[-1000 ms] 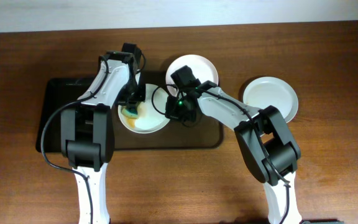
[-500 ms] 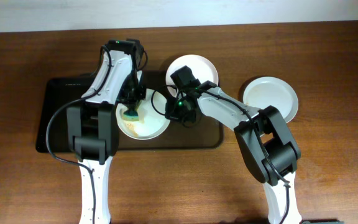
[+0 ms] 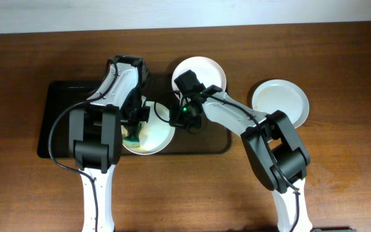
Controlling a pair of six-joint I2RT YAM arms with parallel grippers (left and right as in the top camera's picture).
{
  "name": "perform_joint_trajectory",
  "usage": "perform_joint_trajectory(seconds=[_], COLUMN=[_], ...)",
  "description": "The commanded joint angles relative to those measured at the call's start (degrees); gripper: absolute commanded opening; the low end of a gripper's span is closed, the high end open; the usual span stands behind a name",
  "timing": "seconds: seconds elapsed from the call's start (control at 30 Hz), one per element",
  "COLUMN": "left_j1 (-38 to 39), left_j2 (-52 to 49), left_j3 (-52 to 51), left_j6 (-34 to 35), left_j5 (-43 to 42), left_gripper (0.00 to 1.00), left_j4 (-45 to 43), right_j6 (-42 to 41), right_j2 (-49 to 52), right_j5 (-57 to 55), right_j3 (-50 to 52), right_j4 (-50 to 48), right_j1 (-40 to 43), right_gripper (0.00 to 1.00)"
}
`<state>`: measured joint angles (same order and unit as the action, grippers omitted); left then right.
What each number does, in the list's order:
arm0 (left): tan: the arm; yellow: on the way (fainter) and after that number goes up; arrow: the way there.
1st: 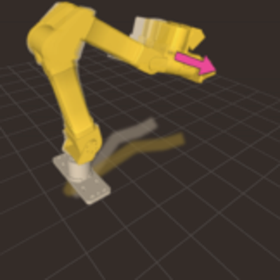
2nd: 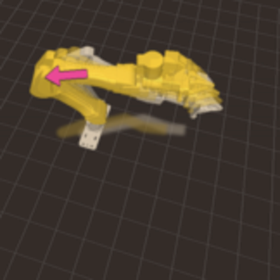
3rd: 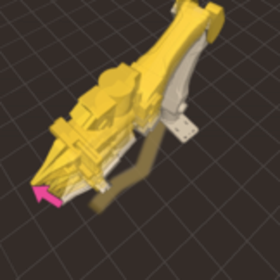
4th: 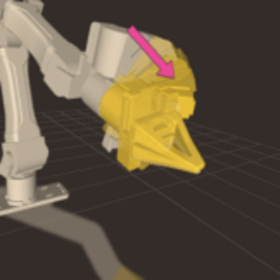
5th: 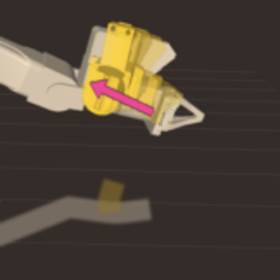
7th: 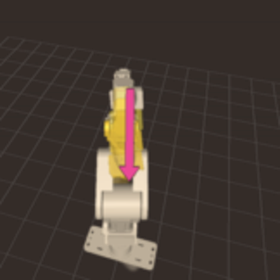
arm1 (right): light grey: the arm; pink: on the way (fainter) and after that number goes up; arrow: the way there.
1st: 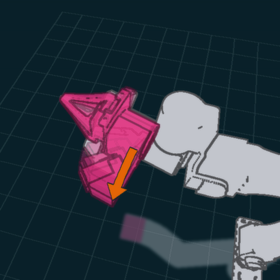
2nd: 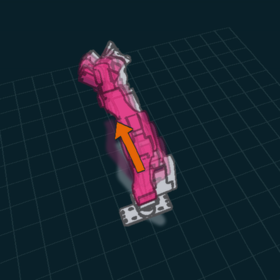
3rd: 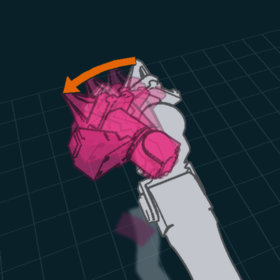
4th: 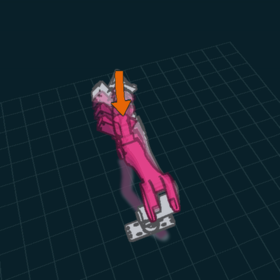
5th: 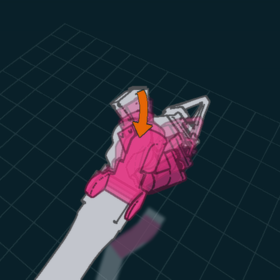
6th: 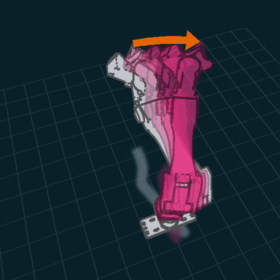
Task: Clean dirty plates on tray and stack at the side
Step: 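Scrub the front plate with the sponge while right gripper holds it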
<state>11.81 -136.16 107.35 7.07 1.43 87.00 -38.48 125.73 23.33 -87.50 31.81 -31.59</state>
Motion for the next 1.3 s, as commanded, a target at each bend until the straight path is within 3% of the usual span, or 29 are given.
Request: perform_joint_trajectory(seconds=[0.0,0.23,0.4,0.67,0.87,1.03,1.27], left_j1=[0.04,0.57,0.83,0.72,0.33,0.57,0.35], left_j2=[-2.6,-2.6,-2.58,-2.58,-2.58,-2.6,-2.62], left_j3=[-1.57,-6.67,-5.53,15.56,30.91,29.44,10.54], left_j6=[-1.6,4.09,6.58,6.58,1.11,0.52,0.57], left_j5=[-3.85,-1.97,1.36,1.36,0.9,0.74,-1.88], left_gripper=[0.01,0.01,0.01,0.01,0.01,0.01,0.01], left_j4=[-1.66,-25.7,-31.04,-19.71,0.9,9.75,6.69], right_j6=[-0.79,-0.81,-0.85,-1.01,-0.98,-0.98,-0.98], right_j2=[1.99,1.99,2.14,2.16,2.16,2.16,2.16], right_j5=[-1.25,-1.25,-1.25,-1.25,-1.22,-1.22,-1.25], right_j3=[0.33,0.33,0.33,0.72,0.72,0.72,0.72], right_j4=[-0.02,0.09,0.28,0.31,0.28,0.28,0.26], right_j1=[0.13,0.13,0.11,0.11,0.11,0.11,0.13], right_gripper=[0.04,0.04,0.04,0.04,0.04,0.04,0.04])
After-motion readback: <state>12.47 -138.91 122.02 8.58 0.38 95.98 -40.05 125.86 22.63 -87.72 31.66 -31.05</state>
